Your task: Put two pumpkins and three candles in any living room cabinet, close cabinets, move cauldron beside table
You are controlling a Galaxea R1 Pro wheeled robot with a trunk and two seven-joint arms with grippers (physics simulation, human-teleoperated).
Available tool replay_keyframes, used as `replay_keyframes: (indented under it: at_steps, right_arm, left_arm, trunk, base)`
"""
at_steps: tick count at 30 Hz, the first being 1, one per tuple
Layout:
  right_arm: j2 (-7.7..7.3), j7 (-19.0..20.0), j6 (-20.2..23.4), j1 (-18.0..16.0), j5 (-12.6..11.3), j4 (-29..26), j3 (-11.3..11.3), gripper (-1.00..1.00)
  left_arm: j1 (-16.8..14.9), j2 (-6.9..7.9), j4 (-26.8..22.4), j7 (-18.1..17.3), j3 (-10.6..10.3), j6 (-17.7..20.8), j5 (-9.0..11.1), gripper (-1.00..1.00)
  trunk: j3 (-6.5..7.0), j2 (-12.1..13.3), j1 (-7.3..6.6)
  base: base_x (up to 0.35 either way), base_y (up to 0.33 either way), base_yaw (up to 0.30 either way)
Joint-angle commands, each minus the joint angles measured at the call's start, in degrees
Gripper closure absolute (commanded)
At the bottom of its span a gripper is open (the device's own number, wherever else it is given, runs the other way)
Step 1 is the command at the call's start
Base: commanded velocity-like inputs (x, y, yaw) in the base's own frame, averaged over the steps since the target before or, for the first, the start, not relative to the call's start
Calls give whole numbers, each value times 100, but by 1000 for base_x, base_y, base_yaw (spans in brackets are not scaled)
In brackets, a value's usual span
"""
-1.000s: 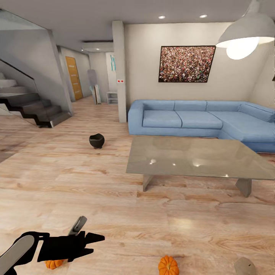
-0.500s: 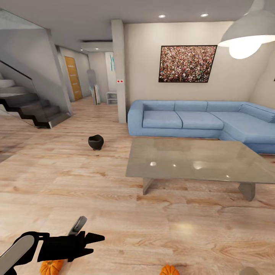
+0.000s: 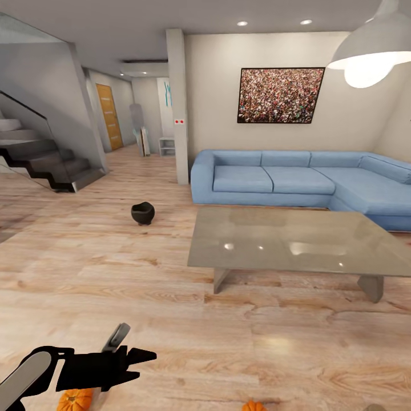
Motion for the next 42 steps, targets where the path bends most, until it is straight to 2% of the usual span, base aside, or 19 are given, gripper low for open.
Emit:
replay_keyframes:
  at_steps: [1,37,39,42]
  right_arm:
    - [-2,19,8,-5,-60,5,46,-100]
    - [-2,-30,-6,-4,-60,7,56,-100]
    - [-2,-52,-7,-4,-56,12,71,-100]
    - [-5,-135,-8,-3,96,57,287,-100]
  left_arm:
    - [-5,2,-4,57,-7,4,61,-100]
    - [-5,0,-4,48,-14,4,102,-100]
    - [-5,2,-4,48,-11,4,107,-100]
    - [-5,9,-4,42,12,4,114,-100]
  trunk:
    - [-5,-2,1]
    - [-5,-2,1]
    - [-5,-2,1]
    - [-5,-2,1]
  base:
    - [167,-5,0]
    - [6,-2,0]
    - [0,0,0]
    - [0,0,0]
